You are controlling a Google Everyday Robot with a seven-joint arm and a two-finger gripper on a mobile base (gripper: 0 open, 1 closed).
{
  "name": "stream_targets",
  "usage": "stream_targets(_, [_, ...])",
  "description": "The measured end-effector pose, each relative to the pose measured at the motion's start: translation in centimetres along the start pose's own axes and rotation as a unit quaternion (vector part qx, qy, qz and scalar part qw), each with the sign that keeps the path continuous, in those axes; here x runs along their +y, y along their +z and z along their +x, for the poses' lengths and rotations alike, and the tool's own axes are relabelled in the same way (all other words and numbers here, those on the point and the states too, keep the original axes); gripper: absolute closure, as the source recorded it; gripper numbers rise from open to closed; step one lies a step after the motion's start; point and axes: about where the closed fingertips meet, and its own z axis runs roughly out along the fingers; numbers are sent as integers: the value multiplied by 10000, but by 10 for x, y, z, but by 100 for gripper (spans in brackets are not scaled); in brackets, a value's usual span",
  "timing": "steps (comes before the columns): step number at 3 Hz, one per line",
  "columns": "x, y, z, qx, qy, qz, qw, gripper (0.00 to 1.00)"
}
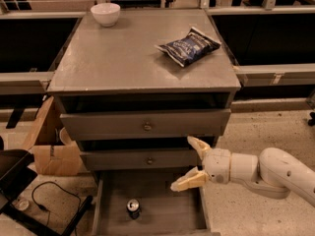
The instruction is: Pick pepsi can from bottom drawer and place on counter
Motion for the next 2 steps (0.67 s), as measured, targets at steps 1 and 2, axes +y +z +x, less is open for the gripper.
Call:
stream_targets(1, [0, 0, 0, 3, 1, -1, 10000, 0])
stream_targets(2, [-6, 17, 22, 75, -66, -114, 9999, 0])
